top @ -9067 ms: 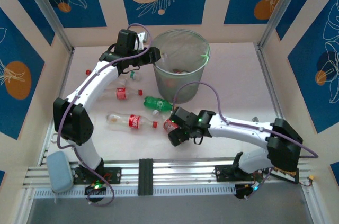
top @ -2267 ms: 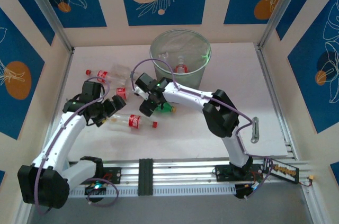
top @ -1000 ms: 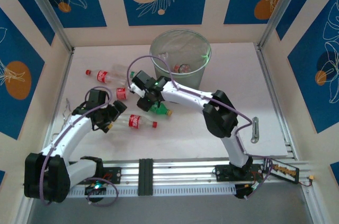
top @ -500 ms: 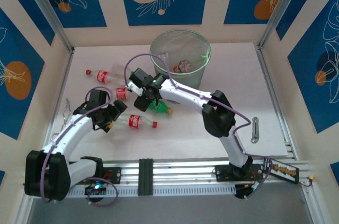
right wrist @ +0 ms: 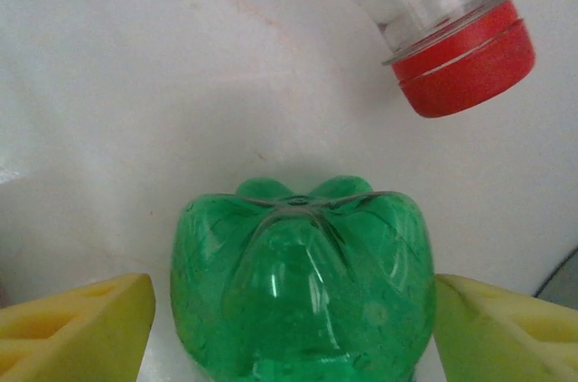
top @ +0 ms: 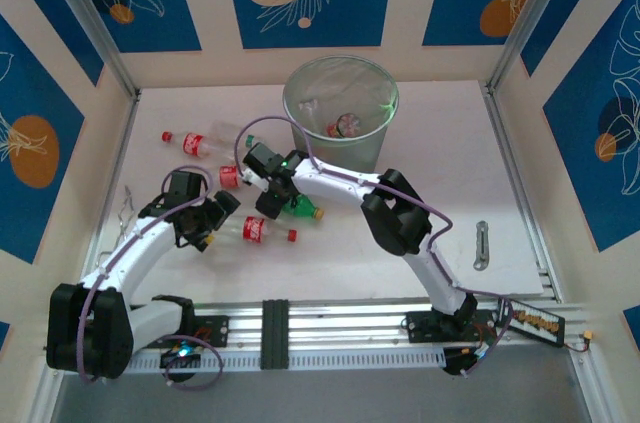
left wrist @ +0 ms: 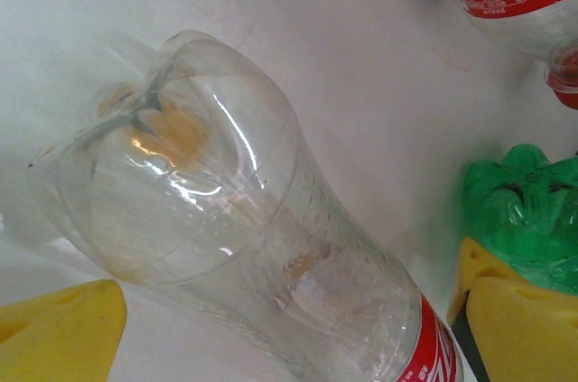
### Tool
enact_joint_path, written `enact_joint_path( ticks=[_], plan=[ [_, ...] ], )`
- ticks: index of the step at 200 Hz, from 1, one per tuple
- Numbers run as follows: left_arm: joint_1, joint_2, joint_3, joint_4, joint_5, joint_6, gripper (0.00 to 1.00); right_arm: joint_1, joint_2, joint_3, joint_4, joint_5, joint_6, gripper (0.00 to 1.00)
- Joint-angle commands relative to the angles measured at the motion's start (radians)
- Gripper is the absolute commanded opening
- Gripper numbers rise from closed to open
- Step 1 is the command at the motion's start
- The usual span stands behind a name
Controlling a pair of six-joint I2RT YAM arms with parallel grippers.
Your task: Put the plastic bottles in the bin
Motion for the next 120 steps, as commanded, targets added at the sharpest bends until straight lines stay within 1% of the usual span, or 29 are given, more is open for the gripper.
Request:
enact_joint_path(
  ticks=[1,21,38,51,81,120],
  plan=[
    [0.01,0.007,-0.008,0.012,-0.002,-0.017,0.97,0.004,0.035,-0.015,0.007,-0.006,-0.007,0.8],
    [0.011,0.0,-0.008,0.009,-0.003,-0.017,0.96,0.002,0.037,-0.017,0.004,-0.018,0.004,0.8],
    [0.011,-0.005,-0.01,0.004,-0.008,-0.015,0.97,0.003,0.016,-0.041,0.032,-0.019,0.009,0.76],
    [0.011,-0.007,-0.011,0.007,-0.01,-0.016,0.96,0.005,0.008,-0.038,0.032,-0.014,0.011,0.72],
    [0.01,0.001,-0.012,0.014,-0.004,-0.019,0.96,0.008,-0.03,-0.036,0.039,0.005,0.001,0.66],
    [0.011,0.003,-0.014,0.019,-0.004,-0.022,0.96,0.022,-0.106,0.002,0.009,0.024,-0.01,0.63]
  ],
)
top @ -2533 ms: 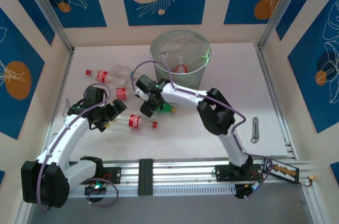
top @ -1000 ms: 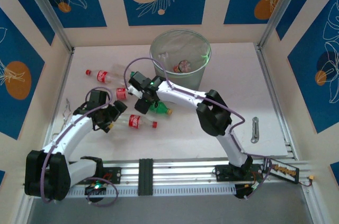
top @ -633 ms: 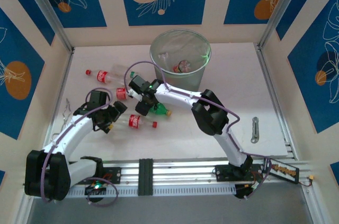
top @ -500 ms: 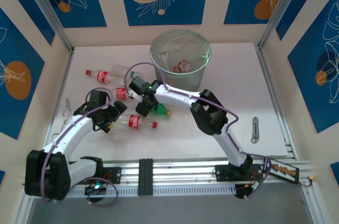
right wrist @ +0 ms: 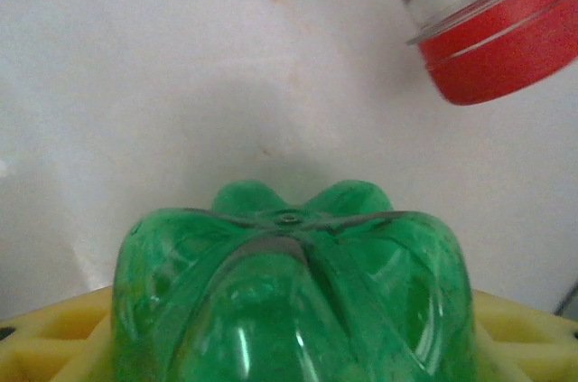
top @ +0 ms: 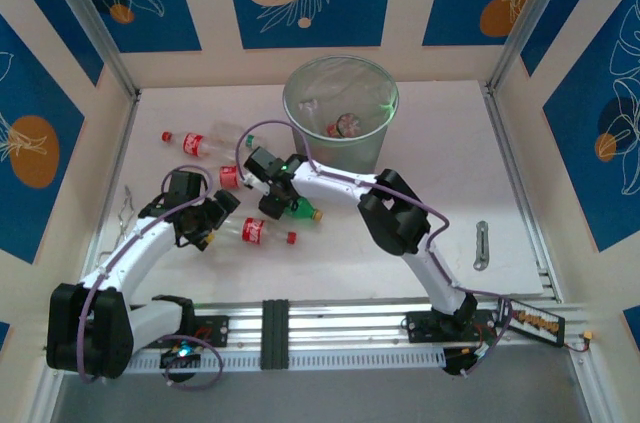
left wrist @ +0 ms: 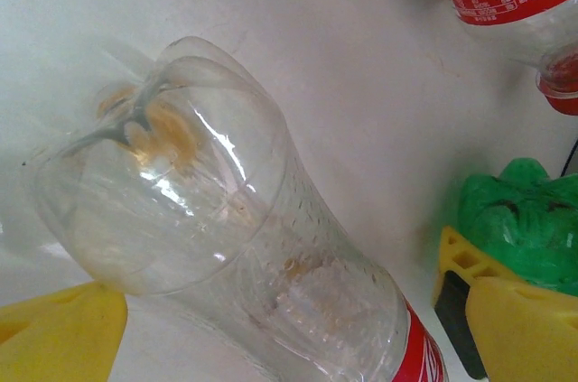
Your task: Put the plastic bottles in the bin
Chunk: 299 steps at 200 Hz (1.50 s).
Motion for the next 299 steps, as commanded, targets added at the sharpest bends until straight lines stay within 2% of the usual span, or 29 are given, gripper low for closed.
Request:
enact_joint_path(
  ticks=[1,46,86,119,140,177,209,263,299],
  plan=[
    [0.011,0.003,-0.012,0.005,-0.005,-0.02,0.96,0.019,-0.107,0.033,-0.019,0.016,-0.013,0.62],
    [0.01,0.025,-0.014,0.031,0.004,-0.033,0.95,0.043,-0.252,0.089,-0.072,-0.003,-0.013,0.61],
    [0.01,0.053,-0.012,0.052,0.01,-0.037,0.93,0.055,-0.417,0.105,-0.052,-0.112,-0.005,0.61],
    [0.01,0.065,-0.014,0.057,0.007,-0.039,0.92,0.013,-0.504,0.18,-0.036,-0.142,0.044,0.61],
    [0.011,0.072,-0.019,0.068,0.006,-0.045,0.91,-0.042,-0.502,0.261,-0.039,-0.106,0.048,0.6],
    [0.01,0.079,-0.028,0.083,0.007,-0.053,0.9,-0.197,-0.475,0.347,0.01,-0.112,0.127,0.6],
    [0.011,0.088,-0.034,0.09,0.003,-0.047,0.88,-0.334,-0.364,0.462,-0.033,-0.213,0.23,0.6],
    [0.01,0.096,-0.039,0.102,-0.008,-0.047,0.85,-0.371,-0.161,0.567,-0.122,-0.265,0.265,0.6],
    [0.011,0.1,-0.04,0.104,-0.01,-0.049,0.83,-0.381,-0.132,0.482,-0.112,-0.29,0.298,0.6]
  ],
)
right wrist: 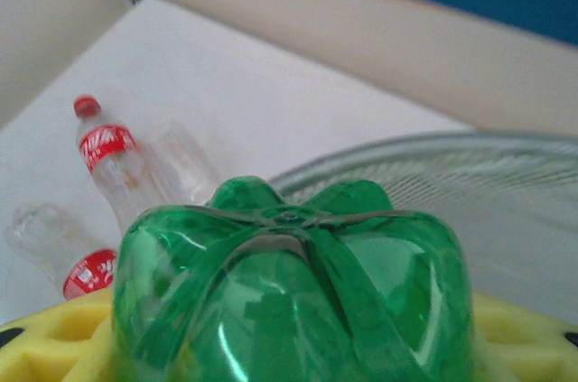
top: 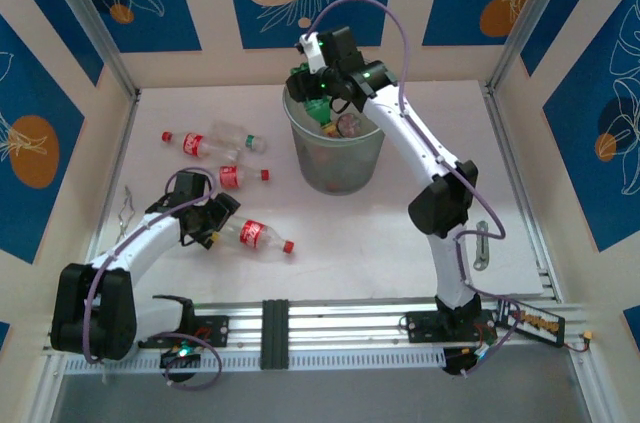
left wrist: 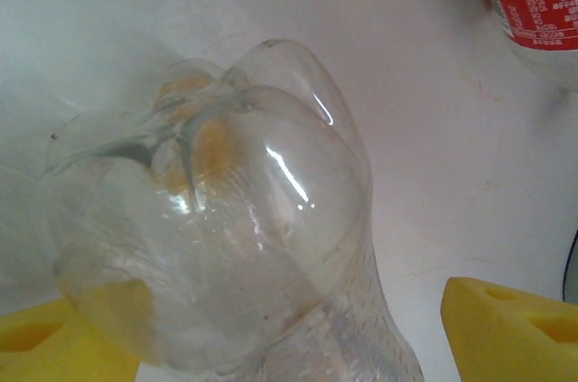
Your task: Put the plastic bottles in the bin
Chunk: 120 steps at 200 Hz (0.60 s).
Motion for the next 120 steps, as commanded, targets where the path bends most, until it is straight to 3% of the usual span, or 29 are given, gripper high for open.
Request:
enact_joint_path(
  ticks=[1,73,120],
  plan=[
    [0.011,0.008,-0.014,0.008,-0.01,-0.004,0.83,-0.006,-0.016,-0.04,-0.014,-0.045,0.042,0.6],
    [0.01,0.009,-0.018,0.016,-0.013,-0.01,0.8,-0.023,-0.079,-0.339,0.087,-0.081,0.113,0.61],
    [0.009,0.007,-0.02,0.016,-0.016,-0.016,0.8,-0.032,-0.101,-0.425,0.121,-0.083,0.132,0.73]
  ],
)
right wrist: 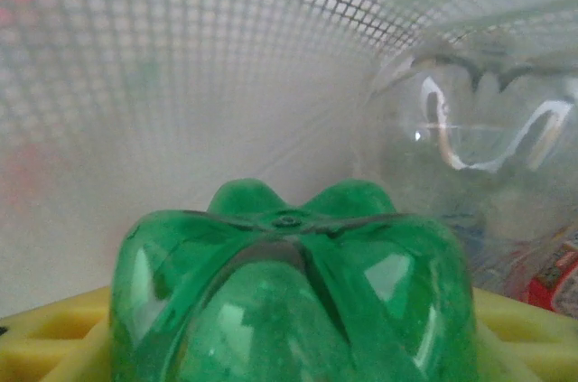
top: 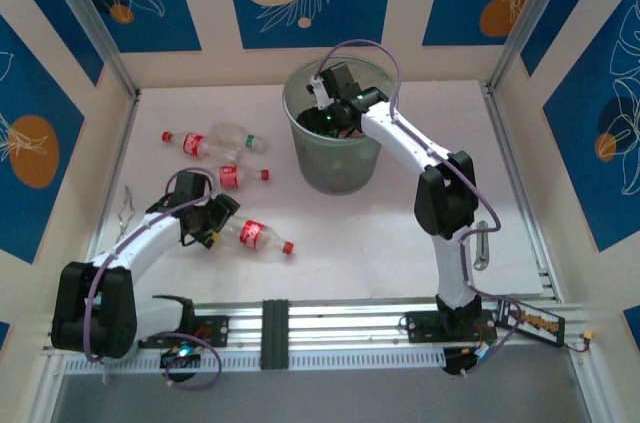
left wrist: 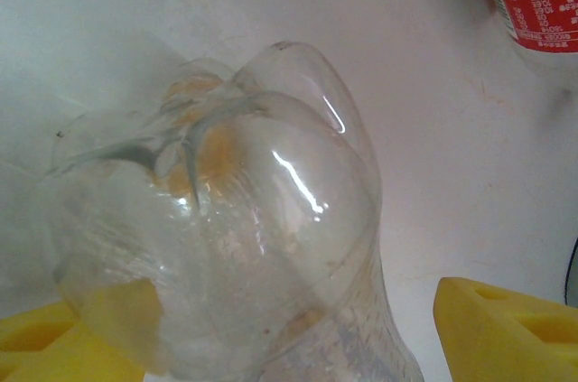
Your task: Put the plastic bottles in the bin
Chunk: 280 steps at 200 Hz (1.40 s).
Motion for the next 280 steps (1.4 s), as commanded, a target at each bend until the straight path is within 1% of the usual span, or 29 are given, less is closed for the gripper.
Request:
enact_joint_path(
  ticks=[1,27,47,91,117,156,180,218,240,280],
  plan=[
    [0.01,0.002,-0.015,0.006,-0.016,-0.015,0.8,-0.005,-0.048,-0.028,0.015,-0.025,0.019,0.73],
    [0.011,0.0,-0.015,0.006,-0.019,-0.014,0.79,-0.007,-0.056,-0.031,0.013,-0.03,0.015,0.8],
    [0.01,0.001,-0.017,0.005,-0.019,-0.015,0.78,-0.007,-0.068,-0.014,-0.001,-0.032,0.004,0.82],
    [0.011,0.001,-0.022,0.006,-0.023,-0.016,0.77,-0.006,-0.105,0.076,-0.073,-0.021,-0.035,0.85],
    [0.01,0.002,-0.027,0.006,-0.028,-0.02,0.77,0.007,-0.151,0.113,-0.116,0.028,-0.085,0.86],
    [0.009,0.023,-0.03,0.026,-0.019,-0.032,0.75,0.007,-0.269,0.084,-0.147,0.078,-0.112,0.86],
    [0.008,0.035,-0.031,0.037,-0.019,-0.04,0.67,0.004,-0.37,-0.002,-0.123,0.078,-0.097,0.86],
    [0.009,0.038,-0.015,0.027,-0.023,-0.038,0.54,0.003,-0.524,-0.143,-0.102,0.032,-0.062,0.86],
    [0.008,0.026,0.002,0.011,-0.028,-0.037,0.48,-0.003,-0.599,-0.212,-0.104,0.025,-0.041,0.86],
    [0.008,-0.017,0.073,-0.045,-0.045,-0.021,0.41,-0.042,-0.698,-0.317,-0.095,0.018,0.001,0.86]
  ],
)
